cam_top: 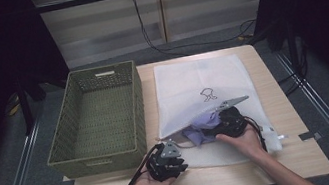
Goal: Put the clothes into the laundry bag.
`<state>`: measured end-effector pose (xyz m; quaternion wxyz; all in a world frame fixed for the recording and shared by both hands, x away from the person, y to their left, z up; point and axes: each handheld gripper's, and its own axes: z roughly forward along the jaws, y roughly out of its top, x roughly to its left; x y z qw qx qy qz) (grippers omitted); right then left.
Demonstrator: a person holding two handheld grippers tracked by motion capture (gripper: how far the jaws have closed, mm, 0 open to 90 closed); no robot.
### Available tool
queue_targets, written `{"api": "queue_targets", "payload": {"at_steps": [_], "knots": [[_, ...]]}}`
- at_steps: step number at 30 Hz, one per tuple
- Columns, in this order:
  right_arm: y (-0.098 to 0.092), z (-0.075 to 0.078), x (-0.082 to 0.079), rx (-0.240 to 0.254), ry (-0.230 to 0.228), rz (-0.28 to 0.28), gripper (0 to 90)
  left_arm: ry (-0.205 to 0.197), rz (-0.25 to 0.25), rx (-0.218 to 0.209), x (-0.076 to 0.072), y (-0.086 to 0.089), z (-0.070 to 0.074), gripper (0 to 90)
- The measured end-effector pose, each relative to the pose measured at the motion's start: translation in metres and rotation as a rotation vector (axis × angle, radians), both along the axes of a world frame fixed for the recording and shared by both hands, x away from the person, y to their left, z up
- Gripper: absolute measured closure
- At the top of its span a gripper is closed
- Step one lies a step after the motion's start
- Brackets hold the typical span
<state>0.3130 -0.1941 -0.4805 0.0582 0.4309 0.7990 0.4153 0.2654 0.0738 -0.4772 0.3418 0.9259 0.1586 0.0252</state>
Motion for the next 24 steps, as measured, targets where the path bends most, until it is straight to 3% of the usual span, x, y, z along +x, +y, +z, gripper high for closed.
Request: {"api": "queue_targets", "payload": {"at_steps": [1,6,10,14,20,21,24], "knots": [[-0.001,0.002,-0.001,0.007,-0.007,0.007,61.0,0.015,0.015,-0.029,-0.002,-0.004,0.002,73.1],[-0.008,0.01,-0.014,0.049,-0.015,0.035,56.8,0.022,0.012,-0.049,0.0,-0.025,0.002,69.3],[-0.016,0.016,-0.028,0.089,-0.017,0.058,52.8,-0.006,-0.031,-0.05,-0.001,-0.045,-0.003,66.9],[-0.023,0.024,-0.036,0.118,-0.043,0.078,52.8,0.002,-0.056,-0.07,-0.003,-0.062,-0.006,68.0],[-0.029,0.041,-0.044,0.153,-0.088,0.11,55.6,0.001,-0.079,-0.049,-0.004,-0.069,-0.016,74.0],[-0.031,0.045,-0.045,0.166,-0.104,0.117,55.6,0.005,-0.084,-0.069,-0.004,-0.069,-0.017,74.4],[-0.036,0.057,-0.046,0.185,-0.124,0.109,55.0,-0.005,-0.084,-0.062,-0.005,-0.068,-0.018,76.6]]}}
